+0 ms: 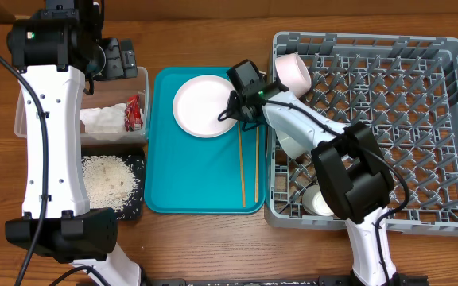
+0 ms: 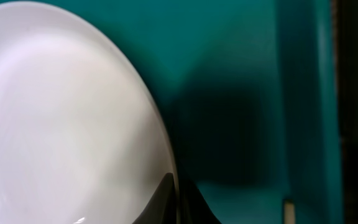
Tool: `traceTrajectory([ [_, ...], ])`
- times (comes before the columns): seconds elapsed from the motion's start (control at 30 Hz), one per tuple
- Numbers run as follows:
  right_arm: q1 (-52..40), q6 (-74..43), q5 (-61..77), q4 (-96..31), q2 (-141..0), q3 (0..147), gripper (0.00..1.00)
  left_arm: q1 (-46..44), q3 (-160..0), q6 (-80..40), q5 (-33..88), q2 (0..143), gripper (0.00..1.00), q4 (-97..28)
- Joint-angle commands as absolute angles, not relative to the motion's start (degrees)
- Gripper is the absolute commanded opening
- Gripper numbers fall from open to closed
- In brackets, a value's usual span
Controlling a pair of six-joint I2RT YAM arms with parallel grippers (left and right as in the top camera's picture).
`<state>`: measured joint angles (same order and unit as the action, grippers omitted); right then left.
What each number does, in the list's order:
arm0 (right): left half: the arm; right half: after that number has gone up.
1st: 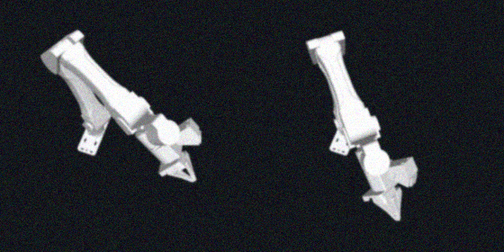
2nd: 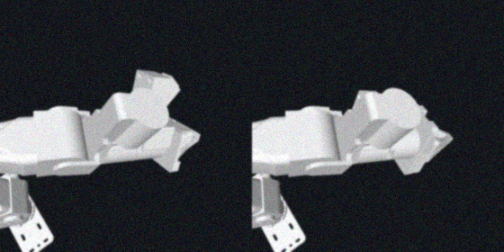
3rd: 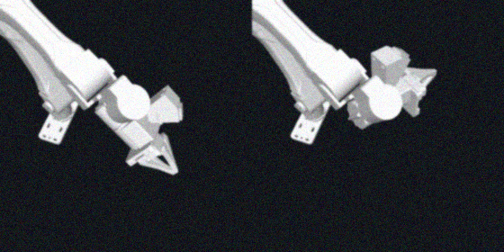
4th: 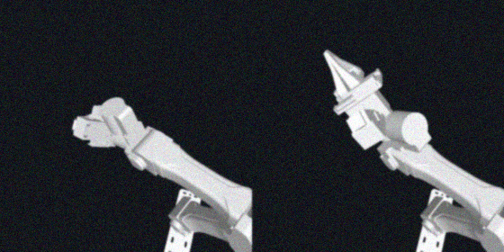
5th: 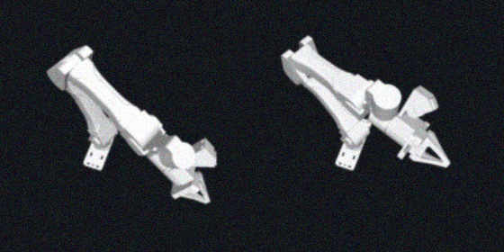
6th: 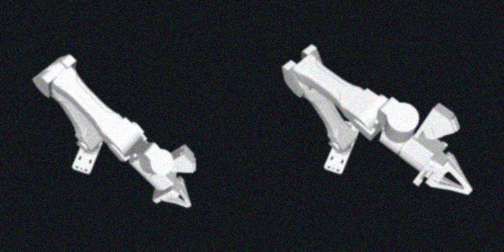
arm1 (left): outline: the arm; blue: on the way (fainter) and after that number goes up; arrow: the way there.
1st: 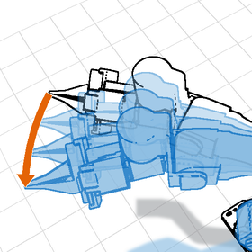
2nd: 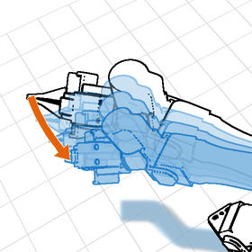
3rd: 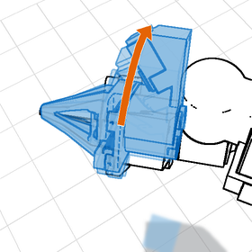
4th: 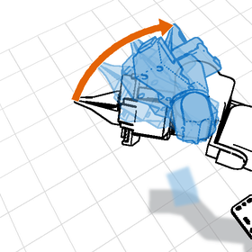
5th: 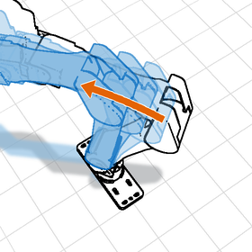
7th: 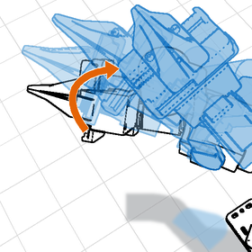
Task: Sort waste into correct bins and load items into the dishwasher
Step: 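Lift the white plate with right gripper and carry it into the rack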
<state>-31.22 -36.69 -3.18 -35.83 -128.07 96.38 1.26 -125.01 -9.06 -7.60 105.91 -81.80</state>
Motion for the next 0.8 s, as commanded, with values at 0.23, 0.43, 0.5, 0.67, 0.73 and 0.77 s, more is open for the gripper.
traceTrajectory([
  [0.23,-31.4,-20.2,-24.6,-38.4,-112.1,110.5,0.04,1.6,-124.8,-9.4,-8.3,106.5,1.0,-81.8],
  [0.43,-30.5,-11.5,-57.7,-43.5,-101.9,110.8,0.04,1.6,-124.8,-9.4,-8.3,106.5,1.0,-81.8],
  [0.5,-29.1,-11.5,-65.9,-46.3,-100.6,110.8,0.04,1.6,-124.8,-9.4,-8.3,106.5,1.0,-81.8],
  [0.67,-22.2,-11.5,-72.3,-57.5,-100.8,110.2,0.04,1.6,-124.8,-9.4,-8.3,106.5,1.0,-81.8],
  [0.73,-19.8,-11.5,-72.4,-59.8,-101.3,109.2,0.04,1.6,-124.8,-9.4,-8.3,106.5,1.0,-81.8],
  [0.77,-18.6,-11.5,-72.4,-60.3,-101.6,108.2,0.04,1.6,-124.8,-9.4,-8.3,106.5,1.0,-81.8],
])
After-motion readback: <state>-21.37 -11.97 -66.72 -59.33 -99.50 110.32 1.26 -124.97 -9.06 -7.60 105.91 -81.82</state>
